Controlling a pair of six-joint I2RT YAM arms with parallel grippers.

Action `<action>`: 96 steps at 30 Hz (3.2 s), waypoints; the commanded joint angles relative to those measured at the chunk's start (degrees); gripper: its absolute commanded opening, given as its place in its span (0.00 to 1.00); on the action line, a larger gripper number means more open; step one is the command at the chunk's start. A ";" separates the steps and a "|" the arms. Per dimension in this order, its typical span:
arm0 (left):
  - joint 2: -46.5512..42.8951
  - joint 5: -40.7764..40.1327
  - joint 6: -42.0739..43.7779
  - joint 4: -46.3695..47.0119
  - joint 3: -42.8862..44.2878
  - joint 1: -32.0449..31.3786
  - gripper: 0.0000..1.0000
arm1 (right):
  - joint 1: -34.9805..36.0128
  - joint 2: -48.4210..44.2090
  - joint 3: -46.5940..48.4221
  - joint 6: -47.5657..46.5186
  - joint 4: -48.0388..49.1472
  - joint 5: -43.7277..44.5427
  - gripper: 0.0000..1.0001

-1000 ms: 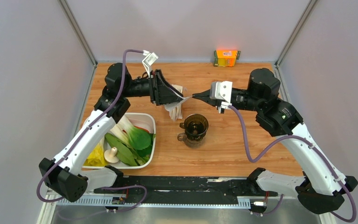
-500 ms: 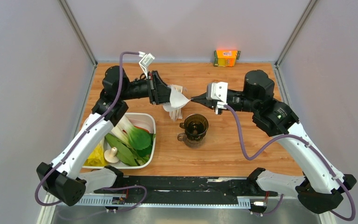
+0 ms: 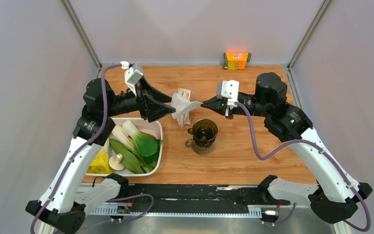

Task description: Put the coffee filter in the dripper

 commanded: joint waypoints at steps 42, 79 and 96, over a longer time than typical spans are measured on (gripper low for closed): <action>6.63 5.30 30.30 -9.80 8.80 -11.34 0.02 | -0.89 3.58 2.75 10.52 2.19 -13.07 0.00; 4.66 7.38 11.24 16.30 -3.66 -12.61 0.01 | -0.79 2.43 -1.52 15.72 7.05 -15.29 0.00; 5.73 4.48 11.22 14.79 -4.97 -14.09 0.04 | -0.79 1.86 -2.07 17.29 9.12 -16.14 0.00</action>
